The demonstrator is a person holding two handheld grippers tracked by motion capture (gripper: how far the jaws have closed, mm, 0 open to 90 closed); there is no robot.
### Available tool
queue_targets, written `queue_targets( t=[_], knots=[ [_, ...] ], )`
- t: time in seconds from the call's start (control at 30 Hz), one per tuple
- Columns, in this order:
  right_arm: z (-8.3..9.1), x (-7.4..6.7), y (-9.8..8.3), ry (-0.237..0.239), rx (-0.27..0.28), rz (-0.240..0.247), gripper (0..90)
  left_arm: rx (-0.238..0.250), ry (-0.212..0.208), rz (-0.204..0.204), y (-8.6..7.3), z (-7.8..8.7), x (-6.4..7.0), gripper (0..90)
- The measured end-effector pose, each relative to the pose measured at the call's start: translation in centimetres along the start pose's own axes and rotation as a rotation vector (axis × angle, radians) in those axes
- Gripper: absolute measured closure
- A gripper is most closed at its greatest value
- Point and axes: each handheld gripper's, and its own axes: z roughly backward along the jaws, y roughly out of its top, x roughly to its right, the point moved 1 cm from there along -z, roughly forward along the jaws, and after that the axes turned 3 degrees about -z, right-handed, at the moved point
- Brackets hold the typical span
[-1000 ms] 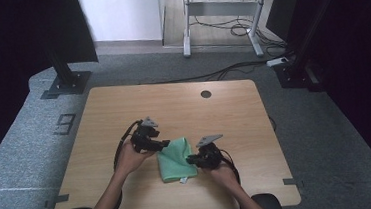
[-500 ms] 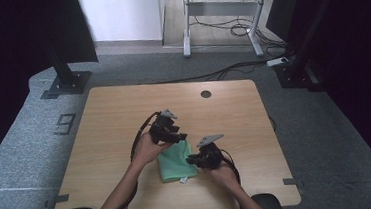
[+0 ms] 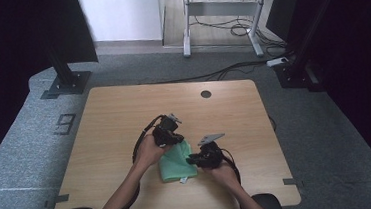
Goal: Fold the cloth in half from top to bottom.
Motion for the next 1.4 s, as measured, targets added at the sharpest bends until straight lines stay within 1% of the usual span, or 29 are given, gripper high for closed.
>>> queue_targets(
  t=[0.1,0.2,0.27,0.33,0.43,0.53,0.63,0.7,0.77,0.8,0.87,0.93,0.97,1.07,1.13,1.17,1.23,1.3,1.33,1.4],
  knots=[
    [0.4,0.0,0.1,-0.009,0.004,-0.003,69.3,0.020,0.007,-0.010,-0.4,1.2,0.6,86.0],
    [1.0,0.0,0.3,-0.022,0.020,-0.009,63.0,0.036,0.015,-0.011,-1.1,2.3,1.1,85.7],
    [1.4,0.0,0.3,-0.025,0.027,-0.008,58.8,0.050,0.013,0.003,-1.8,2.9,1.5,85.4],
    [1.9,0.0,0.2,-0.027,0.026,-0.002,55.1,0.054,0.010,0.005,-2.7,3.4,1.8,84.9],
    [2.5,-0.1,-0.1,-0.030,0.014,0.010,51.4,0.063,0.006,0.012,-3.7,3.7,2.4,84.2],
    [3.0,-0.1,-0.5,-0.031,0.010,0.017,49.1,0.062,0.007,0.011,-4.9,3.7,3.1,83.5],
    [3.6,0.0,-0.9,-0.031,0.008,0.031,46.8,0.060,0.004,0.019,-6.1,3.8,3.7,82.9],
    [3.9,0.2,-1.1,-0.035,0.010,0.033,46.0,0.061,0.004,0.025,-6.8,3.9,3.9,82.4],
    [4.3,0.3,-1.2,-0.046,0.011,0.030,45.3,0.059,-0.009,0.034,-8.0,3.9,4.4,81.5],
    [4.4,0.5,-1.1,-0.057,0.017,0.025,44.0,0.055,-0.013,0.037,-8.3,3.9,4.5,80.6],
    [4.5,0.6,-1.1,-0.063,0.024,0.021,43.3,0.050,-0.023,0.038,-9.1,3.9,4.8,78.5],
    [4.5,0.6,-0.9,-0.070,0.030,0.018,41.6,0.055,-0.031,0.040,-9.8,4.0,4.9,72.6],
    [4.5,0.5,-0.7,-0.075,0.033,0.024,40.2,0.061,-0.029,0.032,-10.1,4.3,4.9,67.3],
    [4.3,0.3,-0.3,-0.093,0.036,0.035,35.7,0.097,0.005,0.012,-10.2,5.5,4.8,51.0],
    [3.9,0.2,0.2,-0.103,0.039,0.045,30.7,0.116,0.019,0.018,-10.0,6.1,4.3,40.8],
    [3.7,0.1,0.4,-0.112,0.039,0.056,28.6,0.124,0.032,0.023,-9.8,6.2,4.0,36.7],
    [3.0,-0.2,0.9,-0.137,0.042,0.070,23.7,0.141,0.072,0.034,-9.6,5.9,3.2,30.6],
    [2.3,-0.3,1.2,-0.143,0.040,0.065,20.6,0.146,0.086,0.064,-9.5,5.1,2.4,28.0],
    [1.8,-0.4,1.3,-0.158,0.033,0.062,19.9,0.141,0.086,0.077,-9.6,4.6,2.1,27.5],
    [1.0,-0.5,1.2,-0.172,0.009,0.067,16.5,0.107,0.098,0.086,-10.0,3.5,1.8,26.1]
  ],
)
